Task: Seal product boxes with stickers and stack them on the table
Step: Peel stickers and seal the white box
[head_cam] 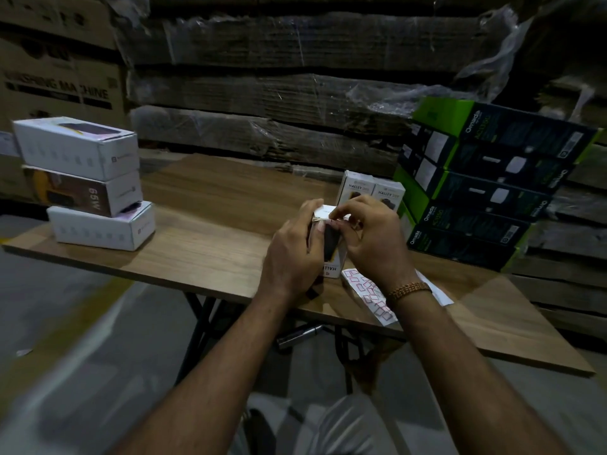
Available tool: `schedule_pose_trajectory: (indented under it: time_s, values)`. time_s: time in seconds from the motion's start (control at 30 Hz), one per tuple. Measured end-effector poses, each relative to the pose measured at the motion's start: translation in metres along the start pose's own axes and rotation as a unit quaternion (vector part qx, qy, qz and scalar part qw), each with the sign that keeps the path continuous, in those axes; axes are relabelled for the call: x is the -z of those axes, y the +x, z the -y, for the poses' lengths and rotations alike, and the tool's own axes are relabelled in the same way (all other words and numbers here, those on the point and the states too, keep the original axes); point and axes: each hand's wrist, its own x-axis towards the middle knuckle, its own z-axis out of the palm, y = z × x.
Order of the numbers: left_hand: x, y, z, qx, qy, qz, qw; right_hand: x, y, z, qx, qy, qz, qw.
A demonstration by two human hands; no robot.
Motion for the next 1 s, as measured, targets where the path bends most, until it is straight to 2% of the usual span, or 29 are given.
schedule_pose_trajectory:
  time_s: [0.17,0.27,0.47,0.6,0.7,0.77,0.93,1.0]
  values:
    - [0.003,0.000,-0.001,0.001,-0.012,-0.001,1.000,0.000,-0.001,0.002,-0.017,0.009,0.020,1.000]
    - [0.002,-0.001,-0.002,0.035,-0.042,0.032,0.998,0.005,-0.002,-0.002,-0.044,0.045,0.021,0.998]
    - [0.001,0.003,0.005,0.095,-0.077,0.120,0.985,0.009,-0.013,-0.020,-0.093,0.046,-0.039,0.994]
    - [0.001,0.005,0.011,0.114,-0.080,0.134,0.981,0.013,-0.025,-0.033,-0.125,0.050,-0.049,0.990]
    - [0.002,0.007,0.011,0.127,-0.114,0.120,0.978,0.012,-0.036,-0.037,-0.125,0.026,-0.035,0.991]
    - [0.003,0.007,0.010,0.123,-0.134,0.083,0.980,0.011,-0.041,-0.036,-0.098,-0.010,-0.003,0.995]
    - [0.004,0.005,0.007,0.066,-0.106,0.015,0.992,0.011,-0.037,-0.024,-0.050,-0.182,0.055,0.980]
    - [0.003,0.004,0.006,0.042,-0.098,0.004,0.994,0.008,-0.033,-0.021,-0.024,-0.209,0.067,0.975]
